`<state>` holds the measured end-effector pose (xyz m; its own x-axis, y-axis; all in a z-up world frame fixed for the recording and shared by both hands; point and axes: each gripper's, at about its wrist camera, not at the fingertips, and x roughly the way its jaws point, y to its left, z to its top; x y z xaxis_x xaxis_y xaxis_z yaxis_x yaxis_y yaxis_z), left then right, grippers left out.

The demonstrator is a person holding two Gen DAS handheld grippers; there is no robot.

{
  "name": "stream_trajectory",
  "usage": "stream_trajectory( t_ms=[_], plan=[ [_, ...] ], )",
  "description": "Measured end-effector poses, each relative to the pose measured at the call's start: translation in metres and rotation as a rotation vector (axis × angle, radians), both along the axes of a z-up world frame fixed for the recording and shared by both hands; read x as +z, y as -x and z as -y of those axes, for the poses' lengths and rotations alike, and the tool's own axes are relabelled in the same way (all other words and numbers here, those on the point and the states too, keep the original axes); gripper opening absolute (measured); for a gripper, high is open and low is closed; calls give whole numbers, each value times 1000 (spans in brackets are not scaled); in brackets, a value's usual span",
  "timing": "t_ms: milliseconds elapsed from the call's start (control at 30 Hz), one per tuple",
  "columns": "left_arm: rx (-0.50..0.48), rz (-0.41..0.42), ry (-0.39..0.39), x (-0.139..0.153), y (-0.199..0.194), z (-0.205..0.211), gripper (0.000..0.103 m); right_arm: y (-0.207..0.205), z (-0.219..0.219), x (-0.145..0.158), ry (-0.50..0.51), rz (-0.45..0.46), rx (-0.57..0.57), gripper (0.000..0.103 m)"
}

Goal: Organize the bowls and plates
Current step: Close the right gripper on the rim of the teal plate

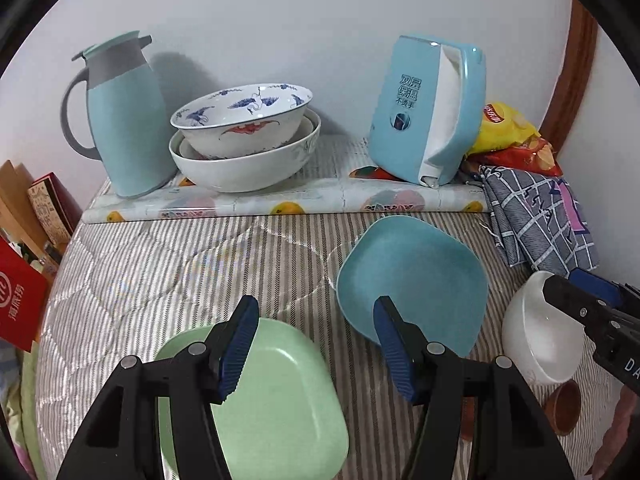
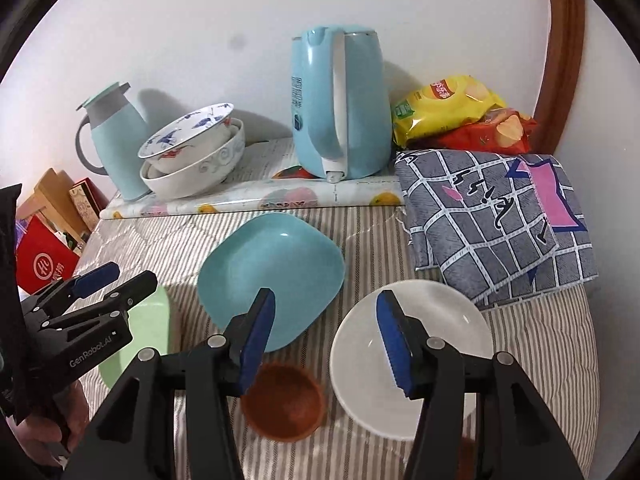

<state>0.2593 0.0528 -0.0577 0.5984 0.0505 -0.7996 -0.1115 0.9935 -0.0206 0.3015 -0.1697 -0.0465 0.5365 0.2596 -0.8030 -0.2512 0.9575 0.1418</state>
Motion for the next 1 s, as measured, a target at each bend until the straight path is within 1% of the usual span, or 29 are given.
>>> stream_trajectory(
  t_ms=[100,367,533,600,700,767,867,933,1000],
  plan=[
    [13,-7,-1,-7,-9,0,58,-12,0,-6,3,-10,10,51],
    [4,-42,41,-24,-33,0,58,-42,-10,-25,7,-53,40,40],
    [-1,-61,79,-35,-44,0,58,-57,-20,-39,32,-86,45,37],
    [-5,-67,88,-38,-49,1,54,-62,-23,-45,39,-102,48,35],
    [-17,-77,88,-43,-55,3,52,-68,-28,-52,59,-110,49,32],
    [-20,-82,89,-47,-57,3,48,-71,-29,-56,62,-120,49,27],
    [-21,-102,103,-52,-62,3,43,-77,-31,-62,66,-138,47,26],
    [-25,-112,99,-56,-64,5,41,-81,-32,-67,72,-152,44,26],
    [-29,-103,96,-59,-67,8,37,-83,-34,-70,77,-162,45,25]
  ],
)
